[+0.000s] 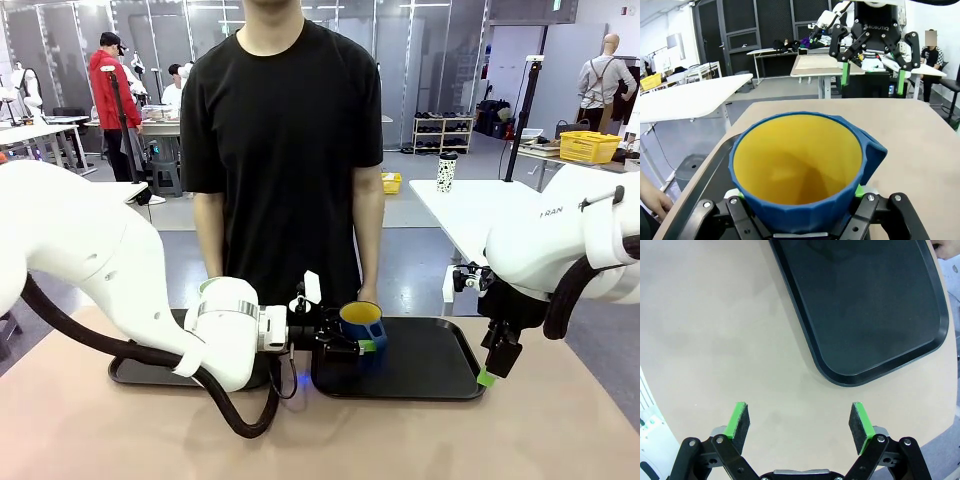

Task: Sort and store the cups by type.
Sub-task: Pick up the Handle plastic cup and place it into the empty Flat Tray.

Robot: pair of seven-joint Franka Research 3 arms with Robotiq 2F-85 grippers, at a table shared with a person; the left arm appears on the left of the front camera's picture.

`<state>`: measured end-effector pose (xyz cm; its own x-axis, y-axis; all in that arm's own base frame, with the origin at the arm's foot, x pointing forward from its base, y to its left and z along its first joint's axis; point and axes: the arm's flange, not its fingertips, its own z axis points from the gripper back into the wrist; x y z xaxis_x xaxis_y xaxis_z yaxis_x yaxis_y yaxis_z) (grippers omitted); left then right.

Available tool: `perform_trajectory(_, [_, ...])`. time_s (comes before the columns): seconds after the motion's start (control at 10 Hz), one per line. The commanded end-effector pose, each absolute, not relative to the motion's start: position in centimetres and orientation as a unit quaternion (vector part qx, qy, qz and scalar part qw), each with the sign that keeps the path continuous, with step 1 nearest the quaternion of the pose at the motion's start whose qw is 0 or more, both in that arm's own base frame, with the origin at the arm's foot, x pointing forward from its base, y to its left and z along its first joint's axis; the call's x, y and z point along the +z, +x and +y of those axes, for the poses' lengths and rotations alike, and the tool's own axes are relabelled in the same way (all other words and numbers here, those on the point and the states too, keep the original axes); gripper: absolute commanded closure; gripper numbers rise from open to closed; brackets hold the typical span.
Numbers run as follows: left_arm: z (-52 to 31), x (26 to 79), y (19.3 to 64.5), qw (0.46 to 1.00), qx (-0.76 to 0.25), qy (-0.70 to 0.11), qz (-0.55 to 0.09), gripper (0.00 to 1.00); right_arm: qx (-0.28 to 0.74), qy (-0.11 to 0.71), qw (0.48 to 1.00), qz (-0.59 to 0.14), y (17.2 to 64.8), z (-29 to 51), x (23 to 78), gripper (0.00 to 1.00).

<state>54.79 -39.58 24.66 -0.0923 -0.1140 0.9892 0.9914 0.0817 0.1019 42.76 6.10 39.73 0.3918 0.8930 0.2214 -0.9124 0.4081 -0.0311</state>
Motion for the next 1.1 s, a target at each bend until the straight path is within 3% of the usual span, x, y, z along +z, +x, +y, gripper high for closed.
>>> perform_trajectory(0.0, [-40.2,24.2,55.9,0.536,-0.521,-0.415,-0.519,0.23,0.547,0.045,0.83,-0.104,42.8,5.9,39.6,0.0])
perform_trajectory(0.9, [-40.2,21.2,57.3,0.562,-0.51,-0.419,-0.5,0.23,0.547,0.045,0.83,-0.104,42.8,5.9,39.6,0.0])
perform_trajectory(1.0, [-40.2,21.1,57.2,0.565,-0.511,-0.416,-0.496,0.14,0.547,0.045,0.83,-0.104,42.8,5.9,39.6,0.0])
